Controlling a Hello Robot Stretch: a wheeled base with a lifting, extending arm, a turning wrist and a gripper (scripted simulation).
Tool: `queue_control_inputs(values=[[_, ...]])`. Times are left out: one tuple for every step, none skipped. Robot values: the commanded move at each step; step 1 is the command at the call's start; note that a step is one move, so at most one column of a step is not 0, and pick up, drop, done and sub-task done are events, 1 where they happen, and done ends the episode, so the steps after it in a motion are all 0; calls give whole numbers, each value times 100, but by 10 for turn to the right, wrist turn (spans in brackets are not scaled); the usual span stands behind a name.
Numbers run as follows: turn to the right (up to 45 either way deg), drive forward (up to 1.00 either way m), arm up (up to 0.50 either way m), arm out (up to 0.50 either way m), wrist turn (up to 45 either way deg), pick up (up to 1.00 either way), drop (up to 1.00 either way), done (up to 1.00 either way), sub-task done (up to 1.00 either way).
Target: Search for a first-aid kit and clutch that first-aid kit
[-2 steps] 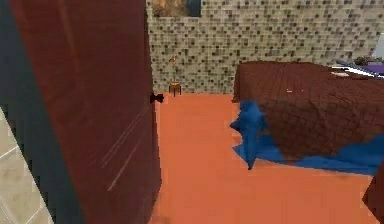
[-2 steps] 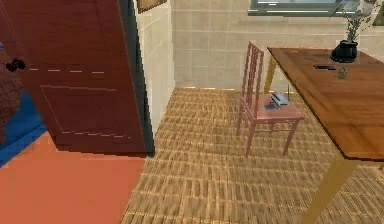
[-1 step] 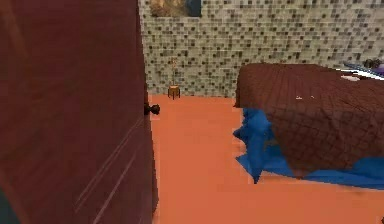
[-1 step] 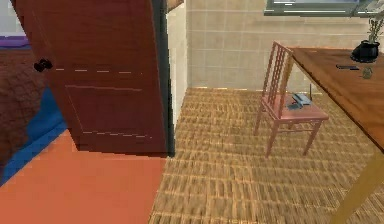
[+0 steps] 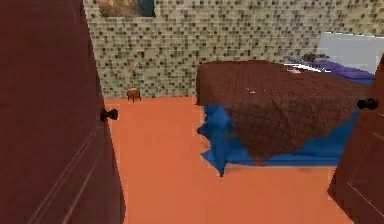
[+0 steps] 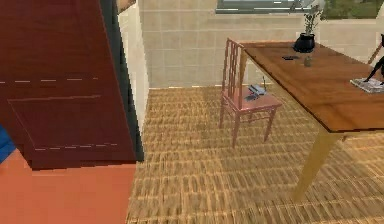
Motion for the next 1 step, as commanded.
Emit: queue_control_inputs(values=[[0,100,0,0,0,0,0,0,0]])
